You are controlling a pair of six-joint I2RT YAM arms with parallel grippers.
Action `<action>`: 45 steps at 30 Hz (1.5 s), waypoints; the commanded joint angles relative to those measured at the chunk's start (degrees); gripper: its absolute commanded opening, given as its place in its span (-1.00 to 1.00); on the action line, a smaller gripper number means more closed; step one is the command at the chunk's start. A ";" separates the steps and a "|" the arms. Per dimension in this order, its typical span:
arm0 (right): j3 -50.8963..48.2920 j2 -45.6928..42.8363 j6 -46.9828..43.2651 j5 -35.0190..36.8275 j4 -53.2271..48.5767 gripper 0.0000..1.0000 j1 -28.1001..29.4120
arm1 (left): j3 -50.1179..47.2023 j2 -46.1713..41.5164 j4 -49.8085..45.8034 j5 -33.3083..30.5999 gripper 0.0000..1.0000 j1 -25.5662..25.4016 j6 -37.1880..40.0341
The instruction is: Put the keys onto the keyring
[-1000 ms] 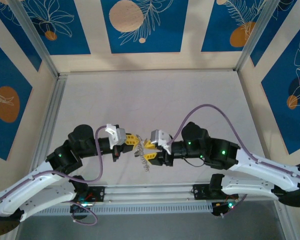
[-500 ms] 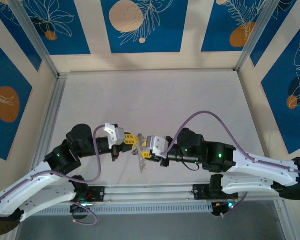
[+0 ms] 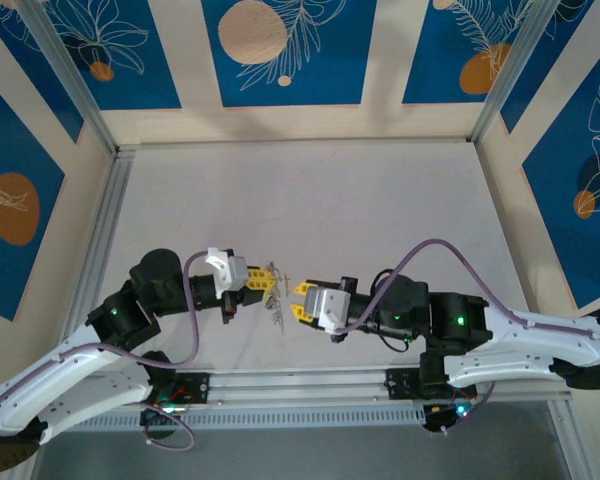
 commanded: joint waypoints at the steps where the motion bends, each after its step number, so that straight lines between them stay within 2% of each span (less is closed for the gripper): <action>1: 1.15 1.59 -3.08 3.90 1.77 -0.50 -1.04 | 2.21 -0.61 1.84 1.83 -1.00 -0.62 0.70; 7: 2.29 2.73 -3.46 1.15 2.20 -0.54 -4.54 | 2.30 -0.70 1.96 2.16 -1.00 -0.63 0.61; 13: 1.24 0.50 -4.35 -0.72 1.81 -0.54 -4.30 | 1.94 -0.86 1.74 1.99 -1.00 -0.66 0.52; 19: 1.44 0.44 -5.16 -0.77 1.97 -0.35 -4.25 | 1.94 -0.76 2.02 2.19 -1.00 -0.62 0.44; 27: 1.79 2.57 -4.80 -5.07 4.41 -0.36 -6.46 | 1.89 -0.97 2.19 2.42 -1.00 -0.62 0.12; 30: 2.10 3.40 -4.79 -5.66 4.96 -0.42 -6.74 | 1.77 -0.93 2.26 2.50 -1.00 -0.62 0.08; 34: 2.50 4.25 -4.24 -6.32 4.55 -0.75 -7.41 | 1.68 -1.19 2.35 2.59 -1.00 -0.62 -0.02; 38: 2.35 4.51 -3.84 -6.55 3.89 -0.97 -8.05 | 1.59 -1.58 2.53 2.52 -1.00 -0.62 -0.16; 45: 1.07 5.62 -4.85 -4.72 4.39 -1.00 -8.08 | 1.08 -2.52 5.40 3.16 -1.00 -0.62 -2.07</action>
